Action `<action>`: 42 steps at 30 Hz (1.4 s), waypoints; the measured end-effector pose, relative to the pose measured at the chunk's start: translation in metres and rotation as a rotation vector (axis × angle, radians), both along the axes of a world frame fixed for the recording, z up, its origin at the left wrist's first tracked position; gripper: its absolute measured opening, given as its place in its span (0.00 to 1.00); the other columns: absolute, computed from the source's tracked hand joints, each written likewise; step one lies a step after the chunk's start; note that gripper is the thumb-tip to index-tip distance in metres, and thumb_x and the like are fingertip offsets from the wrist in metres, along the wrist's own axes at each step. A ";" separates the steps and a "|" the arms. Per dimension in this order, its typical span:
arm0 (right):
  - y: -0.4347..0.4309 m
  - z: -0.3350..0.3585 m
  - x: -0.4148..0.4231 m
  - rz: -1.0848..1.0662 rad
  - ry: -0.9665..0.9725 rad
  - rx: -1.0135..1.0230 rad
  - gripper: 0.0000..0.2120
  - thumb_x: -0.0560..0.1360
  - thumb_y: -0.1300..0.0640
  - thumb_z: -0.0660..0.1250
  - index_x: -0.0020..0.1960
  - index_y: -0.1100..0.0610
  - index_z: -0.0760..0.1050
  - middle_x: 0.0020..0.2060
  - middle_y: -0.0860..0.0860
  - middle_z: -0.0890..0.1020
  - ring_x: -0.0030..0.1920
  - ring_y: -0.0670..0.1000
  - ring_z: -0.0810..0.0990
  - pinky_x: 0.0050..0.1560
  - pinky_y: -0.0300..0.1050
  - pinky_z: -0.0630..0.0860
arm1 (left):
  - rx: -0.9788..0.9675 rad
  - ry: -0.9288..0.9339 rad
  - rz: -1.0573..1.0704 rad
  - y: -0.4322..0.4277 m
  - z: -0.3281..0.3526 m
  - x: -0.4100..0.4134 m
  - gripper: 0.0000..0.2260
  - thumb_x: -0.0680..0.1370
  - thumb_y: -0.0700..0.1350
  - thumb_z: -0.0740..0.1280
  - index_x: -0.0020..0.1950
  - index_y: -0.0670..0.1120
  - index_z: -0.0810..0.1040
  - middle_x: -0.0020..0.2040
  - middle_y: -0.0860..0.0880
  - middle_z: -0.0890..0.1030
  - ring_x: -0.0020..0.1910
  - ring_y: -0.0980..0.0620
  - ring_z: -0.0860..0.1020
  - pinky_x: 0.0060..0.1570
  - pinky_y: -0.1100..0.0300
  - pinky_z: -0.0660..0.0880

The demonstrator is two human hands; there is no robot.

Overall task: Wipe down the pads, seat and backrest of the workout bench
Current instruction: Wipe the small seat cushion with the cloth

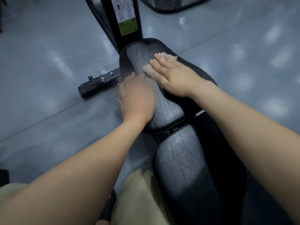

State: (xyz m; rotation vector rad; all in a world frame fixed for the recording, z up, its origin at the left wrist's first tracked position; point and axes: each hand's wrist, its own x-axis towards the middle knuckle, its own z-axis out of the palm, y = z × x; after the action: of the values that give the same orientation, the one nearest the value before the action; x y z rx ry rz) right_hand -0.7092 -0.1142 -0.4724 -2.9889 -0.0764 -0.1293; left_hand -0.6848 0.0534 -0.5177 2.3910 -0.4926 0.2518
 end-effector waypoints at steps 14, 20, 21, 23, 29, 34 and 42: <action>-0.016 0.013 0.040 -0.281 0.122 0.194 0.30 0.85 0.41 0.46 0.83 0.52 0.44 0.82 0.54 0.45 0.81 0.52 0.47 0.78 0.45 0.45 | 0.026 -0.019 0.011 -0.002 -0.003 0.001 0.23 0.77 0.49 0.58 0.72 0.52 0.72 0.73 0.48 0.68 0.72 0.44 0.63 0.70 0.47 0.64; -0.039 -0.003 0.007 -0.357 0.126 0.151 0.31 0.85 0.41 0.44 0.83 0.54 0.46 0.82 0.55 0.52 0.81 0.52 0.52 0.78 0.44 0.49 | 0.019 0.007 0.009 -0.001 0.001 -0.002 0.23 0.76 0.50 0.56 0.72 0.52 0.72 0.73 0.48 0.67 0.71 0.44 0.62 0.70 0.48 0.64; -0.042 -0.007 -0.002 -0.364 0.127 0.144 0.31 0.85 0.40 0.44 0.83 0.54 0.47 0.82 0.54 0.53 0.81 0.51 0.52 0.78 0.44 0.48 | 0.020 0.017 0.009 0.000 0.001 -0.002 0.23 0.77 0.49 0.57 0.72 0.52 0.71 0.74 0.49 0.67 0.72 0.45 0.62 0.70 0.47 0.64; -0.049 -0.013 -0.018 -0.389 0.126 0.126 0.31 0.85 0.39 0.43 0.83 0.54 0.48 0.82 0.53 0.53 0.81 0.51 0.52 0.79 0.44 0.48 | 0.021 0.027 0.005 -0.001 0.001 -0.003 0.22 0.78 0.49 0.57 0.72 0.53 0.71 0.74 0.49 0.66 0.72 0.45 0.61 0.70 0.47 0.63; -0.064 -0.026 -0.060 -0.532 0.144 0.169 0.33 0.84 0.39 0.42 0.82 0.57 0.49 0.81 0.57 0.56 0.80 0.56 0.56 0.79 0.49 0.53 | 0.030 0.021 -0.003 -0.001 0.002 -0.003 0.22 0.77 0.49 0.57 0.72 0.52 0.71 0.74 0.48 0.66 0.72 0.44 0.61 0.71 0.47 0.63; -0.071 -0.023 -0.092 -0.668 0.211 0.253 0.30 0.84 0.39 0.42 0.72 0.59 0.65 0.64 0.64 0.77 0.65 0.63 0.75 0.66 0.53 0.70 | 0.030 0.012 -0.002 -0.001 0.001 -0.003 0.22 0.78 0.49 0.57 0.72 0.52 0.71 0.74 0.48 0.66 0.72 0.44 0.62 0.70 0.48 0.63; -0.059 -0.024 -0.116 -0.667 0.243 0.161 0.27 0.84 0.44 0.38 0.56 0.52 0.74 0.45 0.48 0.83 0.58 0.55 0.79 0.69 0.60 0.60 | 0.052 -0.007 0.012 -0.003 0.001 -0.004 0.22 0.78 0.49 0.56 0.72 0.51 0.70 0.73 0.47 0.66 0.72 0.42 0.62 0.70 0.46 0.65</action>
State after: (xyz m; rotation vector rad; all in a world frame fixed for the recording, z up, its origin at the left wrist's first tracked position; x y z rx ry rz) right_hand -0.8252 -0.1735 -0.4965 -2.7150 0.9068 0.1497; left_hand -0.6888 0.0508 -0.5163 2.4452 -0.4937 0.2563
